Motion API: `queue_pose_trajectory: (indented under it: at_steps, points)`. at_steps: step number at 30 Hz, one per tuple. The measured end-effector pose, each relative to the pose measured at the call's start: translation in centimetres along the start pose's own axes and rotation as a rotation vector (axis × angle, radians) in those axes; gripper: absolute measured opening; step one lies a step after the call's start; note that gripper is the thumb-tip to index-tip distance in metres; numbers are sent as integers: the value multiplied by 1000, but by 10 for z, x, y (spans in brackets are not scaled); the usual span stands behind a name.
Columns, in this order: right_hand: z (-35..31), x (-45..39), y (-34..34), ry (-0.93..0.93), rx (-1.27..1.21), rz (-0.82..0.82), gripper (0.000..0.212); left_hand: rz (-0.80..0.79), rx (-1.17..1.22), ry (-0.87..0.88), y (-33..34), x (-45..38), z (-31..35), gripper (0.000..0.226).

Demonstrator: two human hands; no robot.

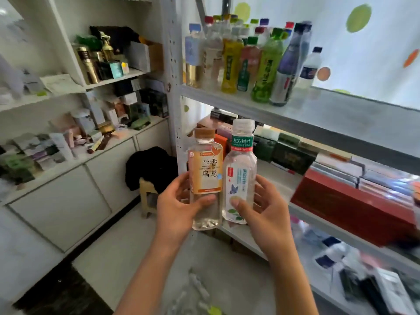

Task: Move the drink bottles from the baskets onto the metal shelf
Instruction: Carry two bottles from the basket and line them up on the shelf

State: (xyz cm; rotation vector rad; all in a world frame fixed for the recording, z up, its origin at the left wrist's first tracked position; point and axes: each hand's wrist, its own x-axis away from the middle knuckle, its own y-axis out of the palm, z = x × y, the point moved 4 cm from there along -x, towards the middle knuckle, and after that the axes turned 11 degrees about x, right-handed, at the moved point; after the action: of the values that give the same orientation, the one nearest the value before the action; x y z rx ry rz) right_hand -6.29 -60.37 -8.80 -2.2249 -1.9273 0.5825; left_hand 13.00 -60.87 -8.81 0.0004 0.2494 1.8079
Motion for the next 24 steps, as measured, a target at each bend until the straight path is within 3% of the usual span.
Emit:
queue_pose_trajectory:
  at_steps: [11, 18, 24]
  points:
    - [14, -38, -54, 48, 61, 199, 60, -219, 64, -33, 82, -51, -10, 65]
    - [-14, -81, -89, 4, 105, 331, 56, -367, 94, 35, 133, -101, 23, 58]
    - [-28, -134, -131, -45, 159, 302, 54, -426, 61, 132, 178, -133, 49, 65]
